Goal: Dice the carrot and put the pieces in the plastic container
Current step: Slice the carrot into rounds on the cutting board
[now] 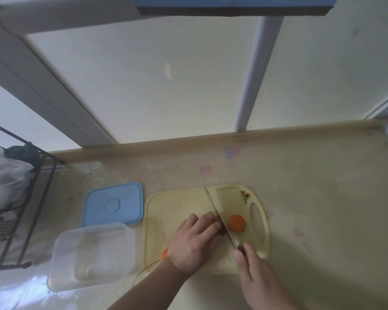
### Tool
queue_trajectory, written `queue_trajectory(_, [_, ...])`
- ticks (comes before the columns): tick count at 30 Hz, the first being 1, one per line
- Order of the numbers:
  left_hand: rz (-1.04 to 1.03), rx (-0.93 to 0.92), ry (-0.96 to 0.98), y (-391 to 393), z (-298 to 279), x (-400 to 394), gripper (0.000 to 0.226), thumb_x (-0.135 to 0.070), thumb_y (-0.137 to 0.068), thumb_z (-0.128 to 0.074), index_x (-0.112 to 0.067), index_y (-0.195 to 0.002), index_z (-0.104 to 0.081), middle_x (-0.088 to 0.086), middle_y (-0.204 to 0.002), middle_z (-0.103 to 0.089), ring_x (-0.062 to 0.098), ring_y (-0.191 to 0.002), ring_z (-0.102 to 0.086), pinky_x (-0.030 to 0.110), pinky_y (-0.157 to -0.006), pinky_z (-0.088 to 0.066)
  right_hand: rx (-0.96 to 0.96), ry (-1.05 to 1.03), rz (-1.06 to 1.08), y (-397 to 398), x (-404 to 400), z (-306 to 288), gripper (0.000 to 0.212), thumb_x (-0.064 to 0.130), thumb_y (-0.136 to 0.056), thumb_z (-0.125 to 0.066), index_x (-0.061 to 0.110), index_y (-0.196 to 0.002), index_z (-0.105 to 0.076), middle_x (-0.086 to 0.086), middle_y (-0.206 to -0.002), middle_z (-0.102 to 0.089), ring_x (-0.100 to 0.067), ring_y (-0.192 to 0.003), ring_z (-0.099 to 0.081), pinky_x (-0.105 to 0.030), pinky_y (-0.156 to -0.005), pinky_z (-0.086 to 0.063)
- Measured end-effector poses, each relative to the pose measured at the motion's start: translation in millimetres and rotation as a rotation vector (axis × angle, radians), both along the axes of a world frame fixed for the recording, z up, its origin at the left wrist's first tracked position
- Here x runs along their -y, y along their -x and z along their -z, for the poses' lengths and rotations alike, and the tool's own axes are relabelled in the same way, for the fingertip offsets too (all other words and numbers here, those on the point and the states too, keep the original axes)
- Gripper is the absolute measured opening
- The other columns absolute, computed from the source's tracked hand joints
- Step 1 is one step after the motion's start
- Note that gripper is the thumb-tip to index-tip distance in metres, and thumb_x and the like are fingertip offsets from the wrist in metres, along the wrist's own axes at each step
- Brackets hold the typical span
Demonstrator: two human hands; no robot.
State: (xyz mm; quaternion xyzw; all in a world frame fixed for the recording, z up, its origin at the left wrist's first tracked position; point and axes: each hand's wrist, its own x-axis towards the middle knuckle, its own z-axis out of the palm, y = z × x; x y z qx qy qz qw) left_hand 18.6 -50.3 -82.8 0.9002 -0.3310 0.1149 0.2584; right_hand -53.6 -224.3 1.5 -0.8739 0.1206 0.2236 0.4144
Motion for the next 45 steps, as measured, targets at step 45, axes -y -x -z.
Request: queue_trajectory(45, [-0.023,0.021,0.080,3,8,-1,0.022,-0.031,-0.096,-0.070,-0.022,-0.115,-0.063,-0.002,-0.113,-0.067,0.027,-0.079,-0.059,0.038,-0.068,-0.053,0.057,-0.050,0.012,-17,-15,-13,0.017,0.041,-0.102,-0.028,0.029,-0.098,-0.040,0.004,-0.070,-0.056,-0.002,-0.063,-0.054,-0.017,-0.064,-0.042])
